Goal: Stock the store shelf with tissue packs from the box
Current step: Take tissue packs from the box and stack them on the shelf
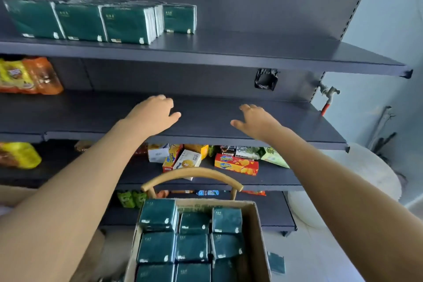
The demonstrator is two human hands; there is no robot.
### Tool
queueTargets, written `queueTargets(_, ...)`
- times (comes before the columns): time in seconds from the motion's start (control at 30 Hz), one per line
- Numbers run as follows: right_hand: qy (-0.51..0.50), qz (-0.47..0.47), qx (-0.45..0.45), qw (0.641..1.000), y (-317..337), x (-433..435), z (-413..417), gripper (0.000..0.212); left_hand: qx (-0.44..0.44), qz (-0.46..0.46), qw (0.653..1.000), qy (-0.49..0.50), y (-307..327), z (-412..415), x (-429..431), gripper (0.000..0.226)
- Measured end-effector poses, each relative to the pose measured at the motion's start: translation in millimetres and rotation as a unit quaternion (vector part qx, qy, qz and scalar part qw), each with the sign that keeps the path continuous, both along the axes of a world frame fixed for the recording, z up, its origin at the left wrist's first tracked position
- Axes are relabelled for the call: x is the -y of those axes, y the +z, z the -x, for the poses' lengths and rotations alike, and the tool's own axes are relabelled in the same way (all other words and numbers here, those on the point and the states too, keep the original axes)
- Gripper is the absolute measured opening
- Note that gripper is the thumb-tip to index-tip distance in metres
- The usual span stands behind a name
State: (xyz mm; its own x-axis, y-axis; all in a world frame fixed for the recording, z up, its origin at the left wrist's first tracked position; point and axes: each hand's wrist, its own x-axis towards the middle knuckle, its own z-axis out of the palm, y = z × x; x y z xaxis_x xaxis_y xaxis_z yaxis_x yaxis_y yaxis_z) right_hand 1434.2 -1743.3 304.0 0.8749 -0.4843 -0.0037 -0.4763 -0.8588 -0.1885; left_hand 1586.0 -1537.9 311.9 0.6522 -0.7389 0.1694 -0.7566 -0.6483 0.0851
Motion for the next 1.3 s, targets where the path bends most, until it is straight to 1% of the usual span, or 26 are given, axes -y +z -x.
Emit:
queueTargets(0.13, 0.038, -0.019, -0.064, 0.997, -53.1, 11.1, 20.4, 0.058, -0.051, -0.049, 0.997, 0.034, -61.0, 37.5, 4.3, 0.043)
queueTargets(0.23, 0.056, -0.033, -0.111, 0.992, -98.8, 11.7, 29.5, 0.059, -0.082, -0.082, 0.993, 0.027, -110.5, 56.1, 2.0, 0.042)
queueTargets(0.43, 0.071, -0.094, -0.2, 0.973, -196.7, 1.3, 39.6, 0.054, -0.159, -0.173, 0.971, 0.035, -210.5, 81.1, -7.3, 0.039)
queueTargets(0.57, 0.043, -0.124, -0.249, 0.96, -265.0, -6.5, 42.4, 0.056, -0.218, -0.203, 0.954, 0.033, -271.8, 89.3, -12.7, 0.038)
queueTargets(0.67, -0.023, -0.155, -0.262, 0.952, -309.6, -10.5, 43.5, 0.057, -0.248, -0.222, 0.943, 0.029, -317.5, 92.3, -17.1, 0.038)
queueTargets(0.77, -0.101, -0.195, -0.247, 0.944, -350.0, -9.3, 46.8, 0.051, -0.269, -0.218, 0.938, 0.024, -356.2, 96.5, -19.2, 0.04)
queueTargets(0.87, -0.182, -0.244, -0.213, 0.928, -380.8, -7.9, 50.7, 0.051, -0.295, -0.21, 0.932, 0.016, -387.9, 103.5, -19.3, 0.041)
queueTargets(0.97, -0.242, -0.265, -0.17, 0.918, -405.9, -7.2, 51.6, 0.058, -0.315, -0.193, 0.929, 0.029, -419.1, 109.5, -17.7, 0.04)
queueTargets(1.07, -0.287, -0.298, -0.121, 0.902, -425.3, -4.7, 50.2, 0.064, -0.333, -0.169, 0.926, 0.049, -437.4, 118.3, -12.3, 0.038)
queueTargets(1.17, -0.321, -0.348, -0.064, 0.879, -437.0, -0.5, 47.7, 0.053, -0.344, -0.144, 0.925, 0.067, -446.5, 127.5, -3.6, 0.039)
queueTargets(1.3, -0.343, -0.403, -0.016, 0.848, -432.3, 4.5, 51.3, 0.037, -0.367, -0.11, 0.918, 0.103, -451.6, 136.4, 8.1, 0.037)
